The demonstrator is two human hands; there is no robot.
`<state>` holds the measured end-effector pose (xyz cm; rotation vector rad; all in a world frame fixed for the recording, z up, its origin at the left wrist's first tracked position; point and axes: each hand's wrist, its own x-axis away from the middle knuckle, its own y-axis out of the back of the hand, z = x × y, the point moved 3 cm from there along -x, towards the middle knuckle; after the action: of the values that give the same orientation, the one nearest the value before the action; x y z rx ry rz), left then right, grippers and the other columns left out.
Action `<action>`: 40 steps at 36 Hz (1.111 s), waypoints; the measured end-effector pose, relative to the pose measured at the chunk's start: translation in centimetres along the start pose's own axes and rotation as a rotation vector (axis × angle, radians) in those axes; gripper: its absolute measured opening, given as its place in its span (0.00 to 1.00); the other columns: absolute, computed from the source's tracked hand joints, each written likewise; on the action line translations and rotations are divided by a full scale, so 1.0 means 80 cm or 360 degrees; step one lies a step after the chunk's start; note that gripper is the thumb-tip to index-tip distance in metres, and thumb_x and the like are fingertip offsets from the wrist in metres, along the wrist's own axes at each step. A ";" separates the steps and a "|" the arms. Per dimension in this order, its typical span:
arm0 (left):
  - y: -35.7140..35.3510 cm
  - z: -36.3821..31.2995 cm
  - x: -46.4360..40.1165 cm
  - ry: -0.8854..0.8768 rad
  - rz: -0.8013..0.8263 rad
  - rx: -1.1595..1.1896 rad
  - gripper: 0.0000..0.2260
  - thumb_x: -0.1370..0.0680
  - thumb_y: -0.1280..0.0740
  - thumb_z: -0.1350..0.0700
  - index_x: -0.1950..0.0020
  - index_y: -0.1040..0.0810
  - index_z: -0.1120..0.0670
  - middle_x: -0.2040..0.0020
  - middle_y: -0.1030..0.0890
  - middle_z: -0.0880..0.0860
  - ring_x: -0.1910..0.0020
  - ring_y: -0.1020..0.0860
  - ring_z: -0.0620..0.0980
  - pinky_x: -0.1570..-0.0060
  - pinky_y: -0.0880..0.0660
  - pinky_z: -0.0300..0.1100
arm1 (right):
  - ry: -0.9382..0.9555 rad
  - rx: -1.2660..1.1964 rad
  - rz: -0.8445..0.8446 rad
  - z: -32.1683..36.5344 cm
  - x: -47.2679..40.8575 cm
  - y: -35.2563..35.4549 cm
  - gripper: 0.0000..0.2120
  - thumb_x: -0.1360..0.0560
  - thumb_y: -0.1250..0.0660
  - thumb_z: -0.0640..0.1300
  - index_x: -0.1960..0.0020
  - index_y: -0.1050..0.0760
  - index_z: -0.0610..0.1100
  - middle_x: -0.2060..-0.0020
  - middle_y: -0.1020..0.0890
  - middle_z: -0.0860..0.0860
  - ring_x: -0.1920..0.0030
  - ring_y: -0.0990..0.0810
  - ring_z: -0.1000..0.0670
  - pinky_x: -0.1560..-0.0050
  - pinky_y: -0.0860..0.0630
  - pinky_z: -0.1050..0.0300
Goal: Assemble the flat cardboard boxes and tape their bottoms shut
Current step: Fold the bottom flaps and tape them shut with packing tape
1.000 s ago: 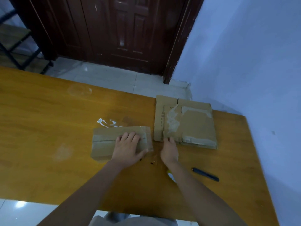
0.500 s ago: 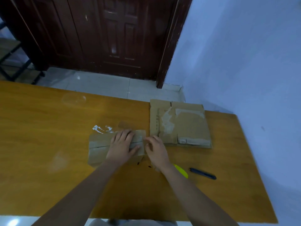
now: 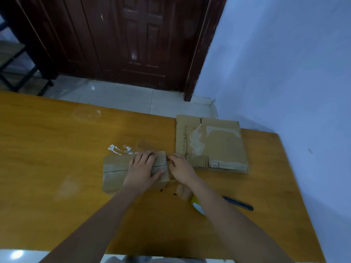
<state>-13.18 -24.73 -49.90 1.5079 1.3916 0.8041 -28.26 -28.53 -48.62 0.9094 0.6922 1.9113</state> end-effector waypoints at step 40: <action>-0.001 -0.001 0.000 0.0035 0.0041 -0.0016 0.31 0.28 0.49 0.35 0.33 0.30 0.53 0.34 0.30 0.51 0.35 0.38 0.51 0.37 0.37 0.50 | -0.0230 -0.0268 -0.0016 0.005 -0.018 0.007 0.14 0.20 0.43 0.40 0.42 0.21 0.38 0.47 0.19 0.42 0.47 0.22 0.43 0.45 0.26 0.52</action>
<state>-13.27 -24.74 -49.92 1.5163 1.3846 0.8449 -27.74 -29.99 -48.44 0.9239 0.4424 1.8436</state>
